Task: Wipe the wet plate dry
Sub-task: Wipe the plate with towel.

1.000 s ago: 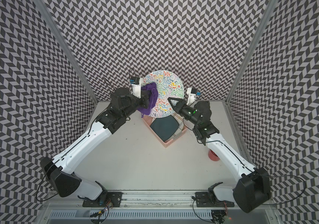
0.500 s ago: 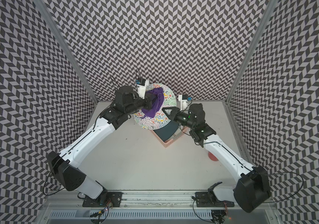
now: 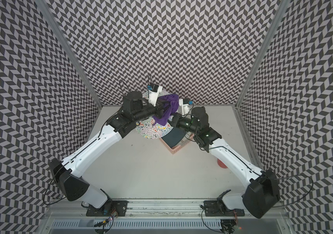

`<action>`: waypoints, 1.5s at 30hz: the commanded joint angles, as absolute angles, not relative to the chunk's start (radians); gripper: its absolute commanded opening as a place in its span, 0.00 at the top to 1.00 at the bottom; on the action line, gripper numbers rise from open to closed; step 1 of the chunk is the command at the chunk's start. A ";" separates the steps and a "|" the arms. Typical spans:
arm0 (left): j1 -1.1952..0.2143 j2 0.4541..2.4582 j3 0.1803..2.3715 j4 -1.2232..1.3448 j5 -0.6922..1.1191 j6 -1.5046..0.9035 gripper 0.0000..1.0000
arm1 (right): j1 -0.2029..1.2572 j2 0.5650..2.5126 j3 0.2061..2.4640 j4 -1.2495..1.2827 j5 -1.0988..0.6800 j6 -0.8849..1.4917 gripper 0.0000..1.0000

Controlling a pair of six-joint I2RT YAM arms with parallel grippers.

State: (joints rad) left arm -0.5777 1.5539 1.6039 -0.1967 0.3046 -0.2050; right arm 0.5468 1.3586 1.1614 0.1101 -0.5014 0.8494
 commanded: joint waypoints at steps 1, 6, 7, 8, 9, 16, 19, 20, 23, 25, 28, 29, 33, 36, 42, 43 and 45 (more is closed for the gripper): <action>-0.443 1.537 1.515 -0.228 0.350 -0.287 1.00 | 0.569 1.313 1.228 0.433 -0.614 0.817 1.00; -0.609 1.562 1.563 -0.326 0.148 -0.155 1.00 | 0.576 1.320 1.221 0.458 -0.628 0.828 1.00; -0.604 1.568 1.578 -0.329 0.142 -0.183 1.00 | 0.573 1.324 1.241 0.441 -0.621 0.813 1.00; -0.568 1.564 1.584 -0.310 0.173 -0.231 1.00 | 0.569 1.327 1.263 0.422 -0.615 0.802 1.00; -0.508 1.547 1.570 -0.271 0.246 -0.305 1.00 | 0.557 1.327 1.282 0.410 -0.611 0.801 1.00; -0.152 1.389 1.242 0.519 0.633 -1.041 1.00 | 0.349 1.277 1.223 0.623 -0.658 1.050 1.00; -0.123 1.375 1.159 0.783 0.645 -1.295 1.00 | 0.301 1.258 1.153 0.788 -0.686 1.183 1.00; -0.118 1.385 1.134 0.895 0.646 -1.389 1.00 | 0.299 1.259 1.140 0.830 -0.692 1.215 1.00; -0.129 1.460 1.098 1.207 0.649 -1.665 1.00 | 0.308 1.286 1.114 0.961 -0.721 1.308 1.00; -0.153 1.519 1.107 1.380 0.624 -1.825 1.00 | 0.319 1.310 1.114 0.986 -0.721 1.329 1.00; -0.214 1.590 1.162 1.538 0.572 -1.965 1.00 | 0.347 1.335 1.138 0.912 -0.725 1.285 1.00; -0.233 1.600 1.184 1.557 0.560 -1.986 1.00 | 0.356 1.347 1.147 0.882 -0.731 1.274 1.00; -0.294 1.641 1.263 1.592 0.538 -2.014 1.00 | 0.404 1.381 1.155 0.848 -0.753 1.275 1.00; -0.323 1.664 1.284 1.620 0.526 -2.021 1.00 | 0.448 1.409 1.183 0.804 -0.767 1.251 1.00; -0.473 1.695 1.343 1.604 0.563 -1.978 1.00 | 0.421 1.533 1.367 0.853 -0.716 1.339 1.00; -0.487 1.698 1.349 1.608 0.561 -1.978 1.00 | 0.403 1.548 1.388 0.852 -0.703 1.345 1.00; -0.482 1.689 1.351 1.621 0.541 -1.995 1.00 | 0.373 1.553 1.419 0.848 -0.682 1.344 1.00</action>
